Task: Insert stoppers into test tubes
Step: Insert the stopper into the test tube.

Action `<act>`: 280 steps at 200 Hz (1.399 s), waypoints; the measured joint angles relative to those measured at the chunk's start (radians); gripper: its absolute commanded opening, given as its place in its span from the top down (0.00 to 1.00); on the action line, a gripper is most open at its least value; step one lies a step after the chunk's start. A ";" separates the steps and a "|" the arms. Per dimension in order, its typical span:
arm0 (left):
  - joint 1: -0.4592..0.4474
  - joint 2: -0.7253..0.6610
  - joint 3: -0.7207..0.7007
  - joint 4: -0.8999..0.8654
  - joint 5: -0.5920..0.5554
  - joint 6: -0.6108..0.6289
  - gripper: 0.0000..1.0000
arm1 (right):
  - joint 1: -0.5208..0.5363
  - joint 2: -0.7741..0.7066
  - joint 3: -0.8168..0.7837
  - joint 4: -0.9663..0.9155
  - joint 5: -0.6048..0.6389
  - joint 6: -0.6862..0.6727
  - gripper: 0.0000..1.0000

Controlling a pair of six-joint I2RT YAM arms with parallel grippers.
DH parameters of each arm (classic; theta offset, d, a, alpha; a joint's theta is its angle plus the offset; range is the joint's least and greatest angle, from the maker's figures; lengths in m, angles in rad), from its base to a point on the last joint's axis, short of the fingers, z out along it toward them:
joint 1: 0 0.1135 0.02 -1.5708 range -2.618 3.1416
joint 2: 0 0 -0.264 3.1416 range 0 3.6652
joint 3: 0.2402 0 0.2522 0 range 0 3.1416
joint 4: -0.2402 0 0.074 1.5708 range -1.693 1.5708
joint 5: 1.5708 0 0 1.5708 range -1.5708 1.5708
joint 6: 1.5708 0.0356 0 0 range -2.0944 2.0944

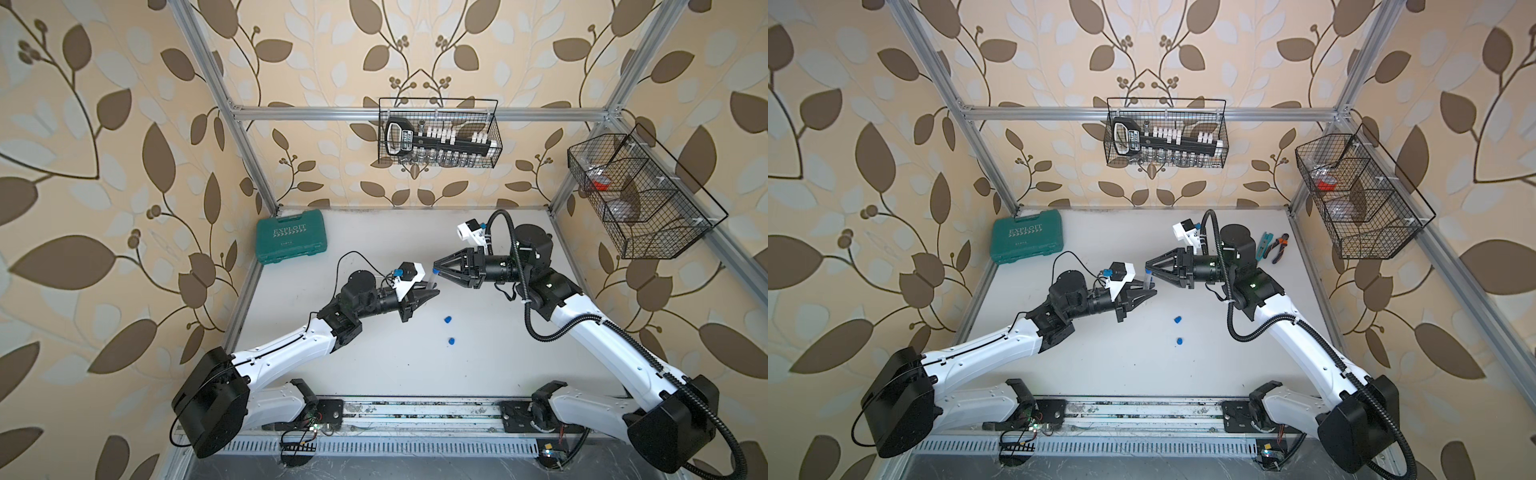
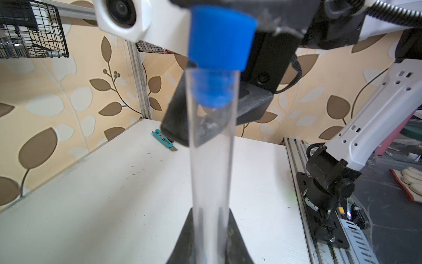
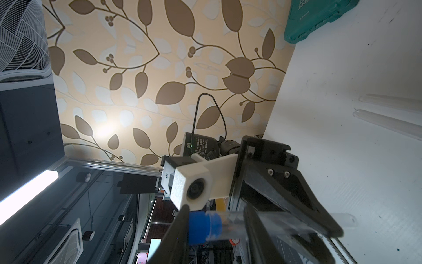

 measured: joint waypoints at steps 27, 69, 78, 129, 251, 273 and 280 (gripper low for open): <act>0.000 0.000 0.021 -0.043 0.002 0.011 1.00 | -0.003 -0.004 -0.011 0.017 0.000 0.000 0.66; 0.000 0.000 0.030 -0.057 0.002 0.018 1.00 | -0.007 -0.008 -0.020 0.035 0.000 0.002 0.66; 0.000 0.000 0.030 -0.062 0.002 0.020 1.00 | -0.008 -0.009 -0.023 0.039 0.000 0.006 0.66; 0.000 -0.057 0.055 -0.154 0.000 0.095 1.00 | -0.021 -0.003 0.028 -0.018 -0.051 0.029 0.38; 0.027 0.005 0.239 -0.882 -0.089 0.455 1.00 | -0.311 -0.045 0.152 -0.440 -0.077 -0.270 0.29; 0.085 0.080 0.310 -1.057 -0.146 0.615 1.00 | -0.343 -0.018 0.114 -0.612 0.043 -0.397 0.29; 0.111 0.108 0.336 -1.113 -0.152 0.679 1.00 | -0.348 -0.008 0.114 -0.652 0.076 -0.436 0.29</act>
